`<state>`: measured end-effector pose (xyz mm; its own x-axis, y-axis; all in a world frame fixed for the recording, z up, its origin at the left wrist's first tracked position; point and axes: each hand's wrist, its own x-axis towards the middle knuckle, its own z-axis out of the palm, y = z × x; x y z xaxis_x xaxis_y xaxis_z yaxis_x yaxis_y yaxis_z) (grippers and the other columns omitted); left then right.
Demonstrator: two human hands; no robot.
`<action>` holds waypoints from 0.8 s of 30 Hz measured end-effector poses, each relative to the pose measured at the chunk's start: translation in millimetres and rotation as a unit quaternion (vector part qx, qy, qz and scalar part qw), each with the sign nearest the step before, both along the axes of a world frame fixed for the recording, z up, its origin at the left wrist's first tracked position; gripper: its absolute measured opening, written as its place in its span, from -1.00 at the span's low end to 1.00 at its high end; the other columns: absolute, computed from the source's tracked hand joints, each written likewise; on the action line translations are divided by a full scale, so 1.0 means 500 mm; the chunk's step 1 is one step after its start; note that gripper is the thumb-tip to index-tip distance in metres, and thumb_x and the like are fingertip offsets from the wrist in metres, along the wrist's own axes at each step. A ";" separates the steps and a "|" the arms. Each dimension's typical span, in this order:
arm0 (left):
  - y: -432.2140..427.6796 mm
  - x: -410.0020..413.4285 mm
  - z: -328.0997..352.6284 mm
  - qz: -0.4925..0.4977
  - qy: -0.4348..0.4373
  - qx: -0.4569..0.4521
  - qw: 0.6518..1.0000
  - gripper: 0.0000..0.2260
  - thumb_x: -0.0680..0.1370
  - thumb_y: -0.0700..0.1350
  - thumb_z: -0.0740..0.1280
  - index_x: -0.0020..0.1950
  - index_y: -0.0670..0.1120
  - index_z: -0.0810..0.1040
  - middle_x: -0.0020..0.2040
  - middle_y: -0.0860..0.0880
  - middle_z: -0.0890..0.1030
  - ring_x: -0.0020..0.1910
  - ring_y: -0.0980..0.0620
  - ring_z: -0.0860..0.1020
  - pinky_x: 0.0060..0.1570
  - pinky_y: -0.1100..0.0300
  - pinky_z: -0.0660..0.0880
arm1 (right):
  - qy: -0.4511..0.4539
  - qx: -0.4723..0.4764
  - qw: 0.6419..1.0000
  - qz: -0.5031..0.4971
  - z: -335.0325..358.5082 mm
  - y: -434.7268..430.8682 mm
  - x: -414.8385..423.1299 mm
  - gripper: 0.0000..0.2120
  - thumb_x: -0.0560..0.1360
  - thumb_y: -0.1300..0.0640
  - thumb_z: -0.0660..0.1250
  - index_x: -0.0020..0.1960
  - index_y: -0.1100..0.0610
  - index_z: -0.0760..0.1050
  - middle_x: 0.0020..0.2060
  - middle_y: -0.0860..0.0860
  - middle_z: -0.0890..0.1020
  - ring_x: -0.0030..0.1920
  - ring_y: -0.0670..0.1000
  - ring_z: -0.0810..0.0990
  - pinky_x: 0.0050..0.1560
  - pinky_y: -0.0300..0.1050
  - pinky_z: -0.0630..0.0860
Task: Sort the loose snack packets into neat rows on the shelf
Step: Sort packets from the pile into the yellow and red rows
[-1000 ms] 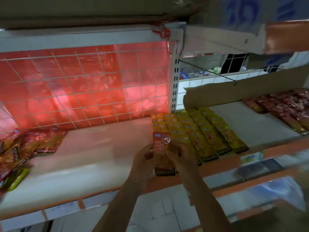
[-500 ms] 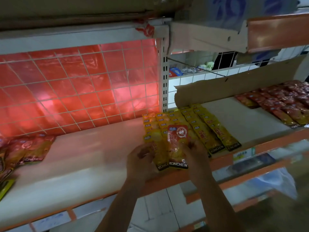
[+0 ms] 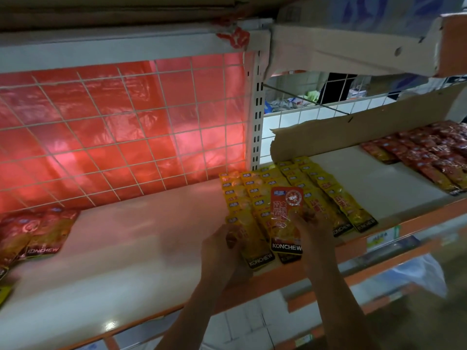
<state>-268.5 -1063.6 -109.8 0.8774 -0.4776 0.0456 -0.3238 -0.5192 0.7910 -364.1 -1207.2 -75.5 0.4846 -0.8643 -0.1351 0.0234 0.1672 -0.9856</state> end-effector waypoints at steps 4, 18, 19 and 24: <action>-0.009 0.000 0.007 -0.022 -0.015 0.032 0.999 -0.72 0.48 -0.08 0.42 0.19 0.04 0.60 0.01 0.00 0.66 -0.04 0.02 0.61 0.03 0.19 0.50 | 0.010 -0.017 1.000 0.002 -0.003 -0.010 -0.002 -0.95 0.51 0.27 0.34 -0.13 0.19 0.50 -0.29 0.05 0.56 -0.32 -0.02 0.50 -0.34 -0.22 0.44; -0.105 -0.062 0.037 0.011 -0.208 0.021 0.978 -0.84 0.47 -0.09 0.39 0.05 0.00 0.62 -0.03 -0.05 0.59 -0.14 -0.10 0.60 -0.17 0.06 0.56 | 0.004 -0.033 0.998 0.050 0.001 -0.102 -0.056 -0.93 0.48 0.25 0.38 -0.11 0.23 0.49 -0.34 0.04 0.53 -0.35 -0.04 0.45 -0.35 -0.22 0.39; -0.131 -0.075 0.043 0.007 -0.205 0.012 0.979 -0.84 0.49 -0.04 0.34 0.04 0.01 0.62 -0.02 -0.02 0.62 -0.13 -0.05 0.61 -0.15 0.07 0.55 | 0.005 -0.031 0.998 0.057 0.002 -0.119 -0.066 -0.93 0.48 0.24 0.38 -0.11 0.22 0.50 -0.35 0.02 0.53 -0.35 -0.03 0.45 -0.34 -0.20 0.38; -0.282 -0.163 0.073 -0.030 -0.140 -0.048 0.989 -0.81 0.57 0.01 0.29 0.07 -0.03 0.61 -0.07 0.06 0.65 -0.16 0.17 0.57 -0.12 0.34 0.49 | -0.010 -0.040 0.996 0.077 0.017 -0.220 -0.136 -0.98 0.48 0.27 0.37 -0.13 0.21 0.55 -0.30 0.08 0.63 -0.31 0.01 0.55 -0.25 -0.12 0.51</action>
